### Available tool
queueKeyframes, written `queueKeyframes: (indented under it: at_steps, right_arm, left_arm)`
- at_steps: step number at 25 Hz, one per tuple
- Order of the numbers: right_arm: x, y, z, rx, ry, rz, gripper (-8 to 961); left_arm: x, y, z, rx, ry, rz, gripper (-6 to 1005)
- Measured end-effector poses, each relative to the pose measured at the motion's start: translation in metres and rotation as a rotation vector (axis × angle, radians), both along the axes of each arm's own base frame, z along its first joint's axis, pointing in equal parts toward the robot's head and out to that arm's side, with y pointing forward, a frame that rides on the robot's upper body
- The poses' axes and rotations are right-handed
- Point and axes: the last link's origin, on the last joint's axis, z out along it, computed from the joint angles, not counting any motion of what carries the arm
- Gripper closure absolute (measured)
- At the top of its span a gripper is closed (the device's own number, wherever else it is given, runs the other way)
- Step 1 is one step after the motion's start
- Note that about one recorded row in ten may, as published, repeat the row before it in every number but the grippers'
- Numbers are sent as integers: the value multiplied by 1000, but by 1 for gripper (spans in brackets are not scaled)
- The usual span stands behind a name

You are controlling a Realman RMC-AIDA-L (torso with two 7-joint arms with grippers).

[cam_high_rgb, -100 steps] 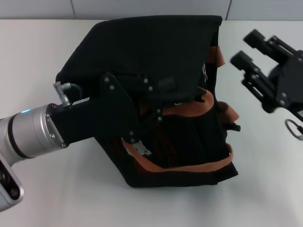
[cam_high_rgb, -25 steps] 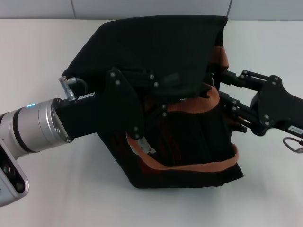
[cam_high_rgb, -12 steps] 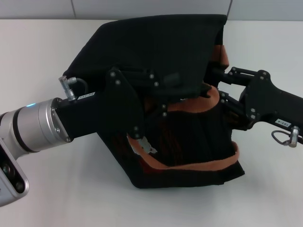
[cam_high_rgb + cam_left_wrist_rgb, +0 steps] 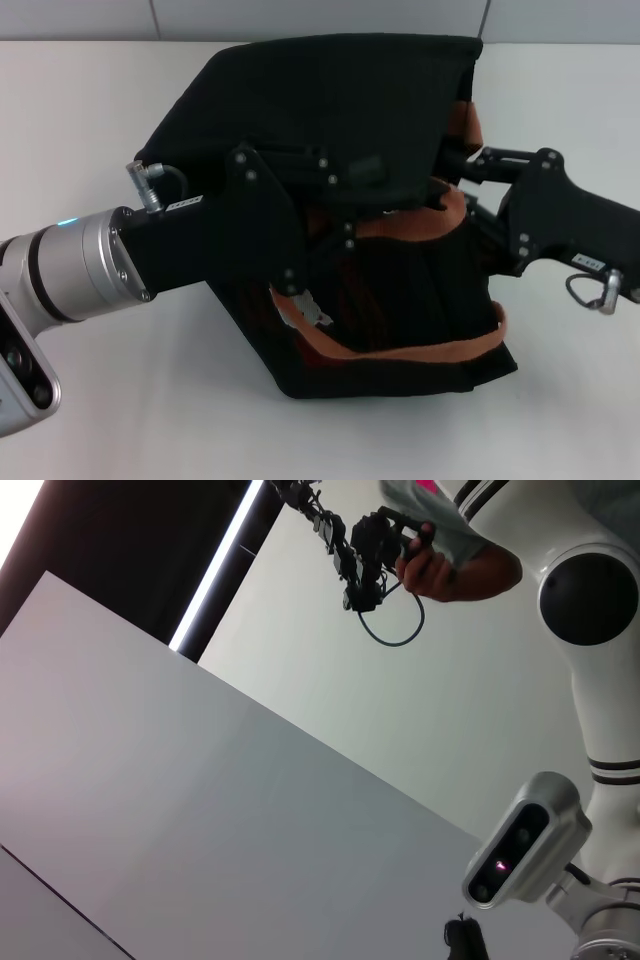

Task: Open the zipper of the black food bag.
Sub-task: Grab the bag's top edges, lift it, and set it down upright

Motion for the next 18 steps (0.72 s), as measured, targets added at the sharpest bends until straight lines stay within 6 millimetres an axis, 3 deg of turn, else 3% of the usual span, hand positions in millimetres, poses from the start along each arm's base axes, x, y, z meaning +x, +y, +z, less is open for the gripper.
queueKeyframes:
  at_steps: [2,7,18]
  right_arm:
    - [-1,-3,-3,-6,-22,38,697]
    - [1,-8,-5,-3,-48,70,564]
    - [-4,-3,-7,18,-58,86,462]
  left_arm:
    - [0,0,0,-1,0,0,824]
    - [0,0,0,-3,0,-1,824]
    - [2,1,0,-6,1,-6,825]
